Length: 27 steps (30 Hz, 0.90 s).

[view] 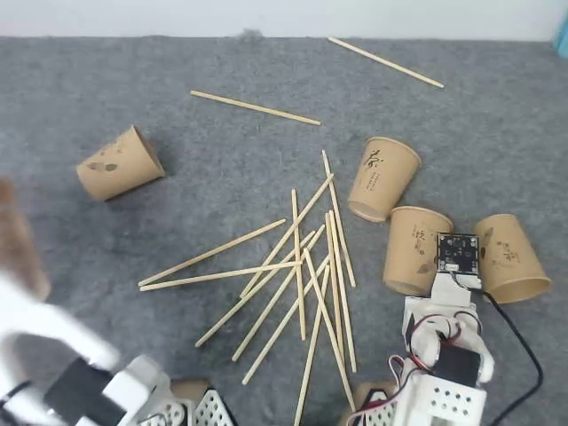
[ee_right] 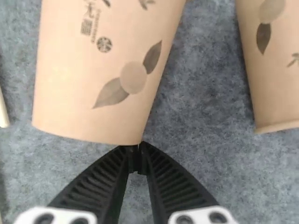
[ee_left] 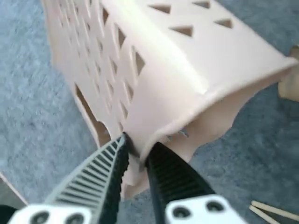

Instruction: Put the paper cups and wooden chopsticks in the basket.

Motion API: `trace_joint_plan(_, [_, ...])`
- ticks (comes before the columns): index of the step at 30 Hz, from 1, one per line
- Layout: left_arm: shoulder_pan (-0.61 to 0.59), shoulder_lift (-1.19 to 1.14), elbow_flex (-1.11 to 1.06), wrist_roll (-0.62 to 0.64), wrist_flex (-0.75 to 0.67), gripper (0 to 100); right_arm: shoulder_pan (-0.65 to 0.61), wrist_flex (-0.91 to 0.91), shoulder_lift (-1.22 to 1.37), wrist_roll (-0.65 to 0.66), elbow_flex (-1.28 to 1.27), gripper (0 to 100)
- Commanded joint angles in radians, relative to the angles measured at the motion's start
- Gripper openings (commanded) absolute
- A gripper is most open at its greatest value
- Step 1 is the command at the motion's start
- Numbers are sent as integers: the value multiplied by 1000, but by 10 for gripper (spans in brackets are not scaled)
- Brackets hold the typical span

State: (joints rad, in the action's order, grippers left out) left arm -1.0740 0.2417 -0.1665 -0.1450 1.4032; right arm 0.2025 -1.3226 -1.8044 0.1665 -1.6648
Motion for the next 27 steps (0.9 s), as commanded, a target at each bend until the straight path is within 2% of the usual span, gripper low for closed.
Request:
trace_joint_plan(1, [-117,-5,1,26,-51,12,10,13,-13,12,-18,8])
trace_joint_plan(6, [-255,-6,-81,26,-206,12,10,13,-13,12,-18,8])
trace_joint_plan(10, [-304,-6,-143,21,-278,13,10,13,-13,12,-18,8])
trace_joint_plan(14, [-293,-2,-130,20,-276,13,10,13,-13,12,-18,8])
trace_joint_plan(18, [-250,-6,-35,32,-193,13,10,13,-13,12,-18,8])
trace_joint_plan(21, [-227,-6,38,94,-158,13,10,13,-13,12,-18,8])
trace_joint_plan(27, [-221,-72,124,155,-196,13,10,13,-13,12,-18,8])
